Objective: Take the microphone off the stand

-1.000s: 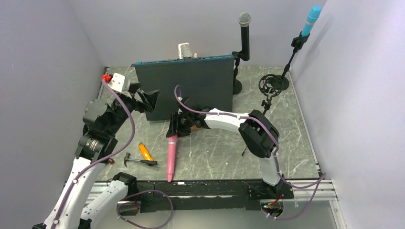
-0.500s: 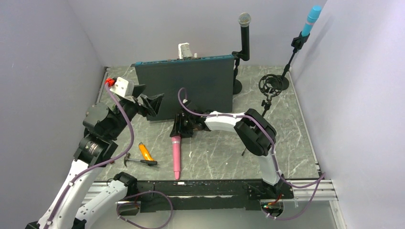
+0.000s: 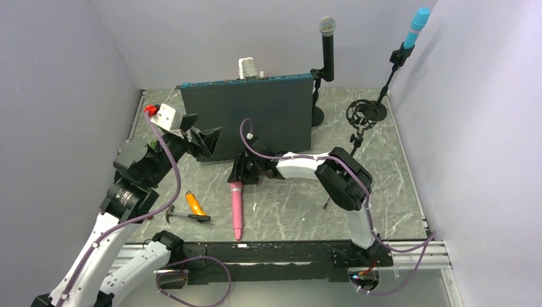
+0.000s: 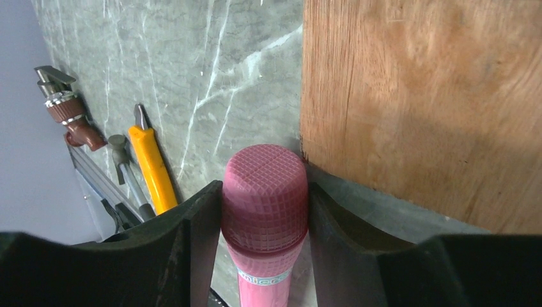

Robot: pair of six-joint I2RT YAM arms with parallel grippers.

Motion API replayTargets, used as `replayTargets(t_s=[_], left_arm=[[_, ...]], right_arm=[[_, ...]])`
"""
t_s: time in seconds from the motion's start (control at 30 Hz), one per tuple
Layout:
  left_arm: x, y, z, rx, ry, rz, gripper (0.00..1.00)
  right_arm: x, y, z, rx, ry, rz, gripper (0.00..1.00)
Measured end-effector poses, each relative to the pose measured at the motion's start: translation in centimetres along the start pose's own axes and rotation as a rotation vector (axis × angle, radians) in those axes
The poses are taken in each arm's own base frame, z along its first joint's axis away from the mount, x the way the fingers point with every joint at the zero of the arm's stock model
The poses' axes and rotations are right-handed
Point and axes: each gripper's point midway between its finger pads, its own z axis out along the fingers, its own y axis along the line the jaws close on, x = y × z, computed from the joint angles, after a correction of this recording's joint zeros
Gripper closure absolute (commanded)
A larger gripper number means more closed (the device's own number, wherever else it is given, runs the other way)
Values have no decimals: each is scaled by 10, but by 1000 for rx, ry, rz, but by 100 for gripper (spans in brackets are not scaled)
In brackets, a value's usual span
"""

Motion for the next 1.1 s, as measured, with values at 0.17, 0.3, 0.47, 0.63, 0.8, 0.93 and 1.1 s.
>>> replayTargets(t_s=[0.17, 0.3, 0.47, 0.63, 0.8, 0.93, 1.1], left_arm=[[0, -2, 0, 6, 1, 0, 17], [0, -3, 0, 11, 1, -1, 17], [1, -5, 0, 17, 3, -2, 17], [1, -7, 1, 23, 4, -2, 17], [1, -8, 1, 26, 5, -3, 17], [1, -8, 0, 26, 3, -3, 17], [1, -5, 0, 11, 3, -2, 17]], right_arm=[[-1, 1, -5, 2, -24, -14, 12], [-5, 5, -9, 17, -57, -60, 11], [-6, 2, -10, 62, -69, -92, 9], [-4, -4, -19, 141, -86, -148, 0], [-4, -2, -41, 197, -115, -218, 0], [-14, 21, -68, 164, -176, -266, 0], [-30, 40, -106, 147, -259, -321, 0]])
